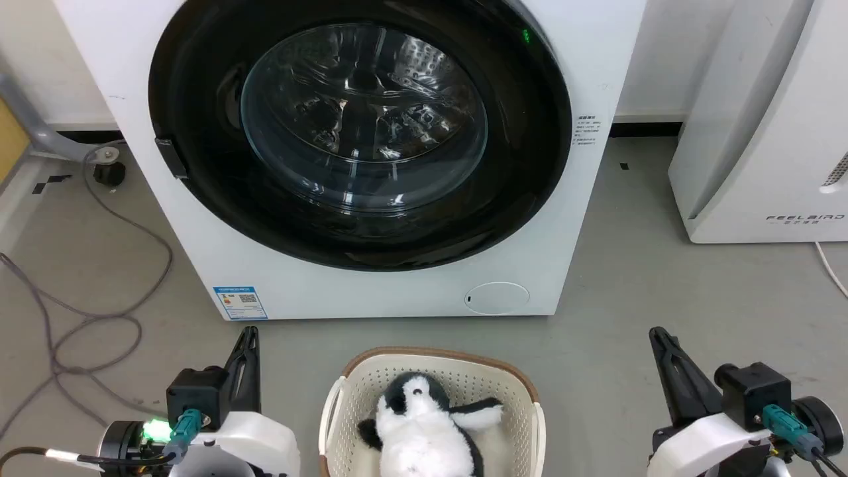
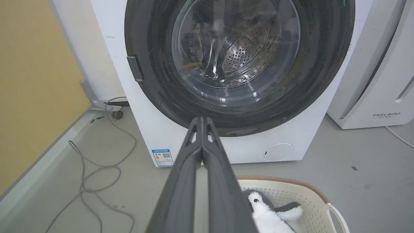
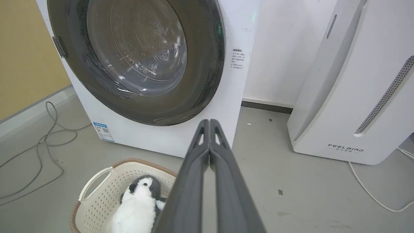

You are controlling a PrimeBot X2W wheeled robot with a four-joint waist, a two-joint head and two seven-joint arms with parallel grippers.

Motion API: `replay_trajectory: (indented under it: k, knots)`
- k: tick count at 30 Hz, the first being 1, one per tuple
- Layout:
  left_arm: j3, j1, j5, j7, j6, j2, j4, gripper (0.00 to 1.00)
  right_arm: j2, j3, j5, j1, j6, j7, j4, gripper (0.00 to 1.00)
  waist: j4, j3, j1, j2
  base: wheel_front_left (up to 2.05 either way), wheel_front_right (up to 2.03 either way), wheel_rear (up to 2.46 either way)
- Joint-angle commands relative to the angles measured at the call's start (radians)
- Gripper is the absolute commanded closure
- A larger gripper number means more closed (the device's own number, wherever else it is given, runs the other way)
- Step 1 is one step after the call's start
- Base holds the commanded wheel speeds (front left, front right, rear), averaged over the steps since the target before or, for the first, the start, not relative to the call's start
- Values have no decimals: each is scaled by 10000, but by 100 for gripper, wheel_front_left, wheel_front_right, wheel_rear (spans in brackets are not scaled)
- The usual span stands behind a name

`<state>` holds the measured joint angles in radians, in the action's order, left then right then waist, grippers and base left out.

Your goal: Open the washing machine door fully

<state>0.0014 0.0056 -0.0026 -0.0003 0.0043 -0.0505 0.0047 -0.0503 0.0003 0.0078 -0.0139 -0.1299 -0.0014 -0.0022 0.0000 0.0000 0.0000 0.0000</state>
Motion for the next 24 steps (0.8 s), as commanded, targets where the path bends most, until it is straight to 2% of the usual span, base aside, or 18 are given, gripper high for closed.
replay_trajectory:
  k: [1,18,19,24]
  knots:
    - [-14,-56,26,3,-43,3,-47,100,1,-3,-78,139,-8,14,22,100,0,0,0,0,0,0,0]
    - [-14,-56,26,3,-43,3,-47,100,1,-3,-78,139,-8,14,22,100,0,0,0,0,0,0,0]
    - [0,0,0,-1,0,0,0,0,0,-1,1,0,0,-1,0,0,0,0,0,0,0,0,0]
    - [-8,-6,-6,-19,24,0,16,0,0,-14,31,-5,0,-19,-4,0,-1,3,0,0,0,0,0]
